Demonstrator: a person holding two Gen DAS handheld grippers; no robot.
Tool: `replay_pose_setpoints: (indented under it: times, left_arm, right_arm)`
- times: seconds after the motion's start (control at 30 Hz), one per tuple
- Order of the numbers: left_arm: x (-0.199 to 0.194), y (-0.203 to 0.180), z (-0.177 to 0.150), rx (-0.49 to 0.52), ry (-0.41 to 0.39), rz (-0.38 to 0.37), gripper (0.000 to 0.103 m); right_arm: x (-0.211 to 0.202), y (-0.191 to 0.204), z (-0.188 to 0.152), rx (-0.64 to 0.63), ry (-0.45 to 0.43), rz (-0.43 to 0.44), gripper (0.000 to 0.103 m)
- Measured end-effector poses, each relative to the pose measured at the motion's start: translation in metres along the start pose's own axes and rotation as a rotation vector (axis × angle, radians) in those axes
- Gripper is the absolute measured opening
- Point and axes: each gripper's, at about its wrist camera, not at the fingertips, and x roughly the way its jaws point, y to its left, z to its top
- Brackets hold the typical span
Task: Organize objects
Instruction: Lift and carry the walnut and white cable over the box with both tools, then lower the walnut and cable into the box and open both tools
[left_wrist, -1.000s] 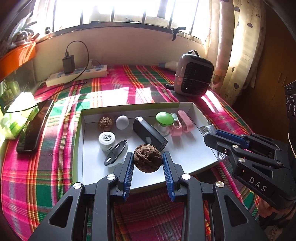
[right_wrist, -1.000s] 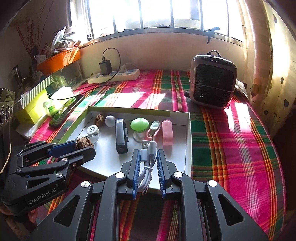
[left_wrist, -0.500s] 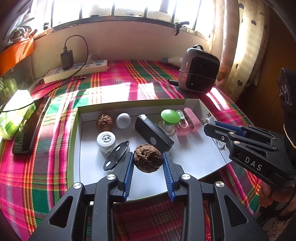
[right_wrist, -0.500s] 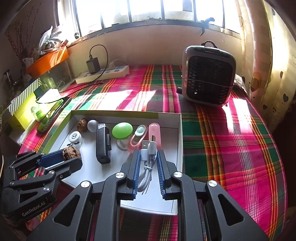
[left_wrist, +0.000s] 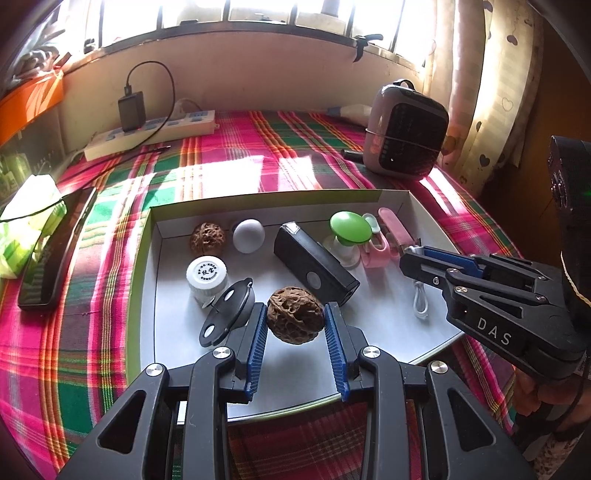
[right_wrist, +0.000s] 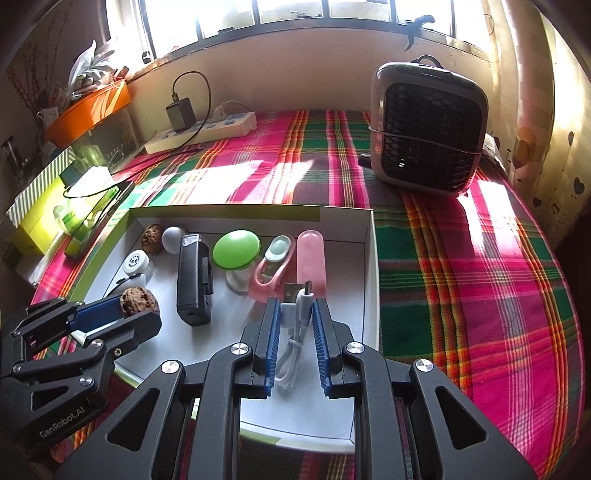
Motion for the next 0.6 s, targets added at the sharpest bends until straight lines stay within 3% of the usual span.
replay_pose_setpoints:
  times: [0.6]
  left_arm:
    - [0.012, 0.001, 0.0, 0.001, 0.024, 0.014, 0.03]
  right_arm:
    - [0.005, 0.0, 0.003, -0.008, -0.011, -0.004, 0.019]
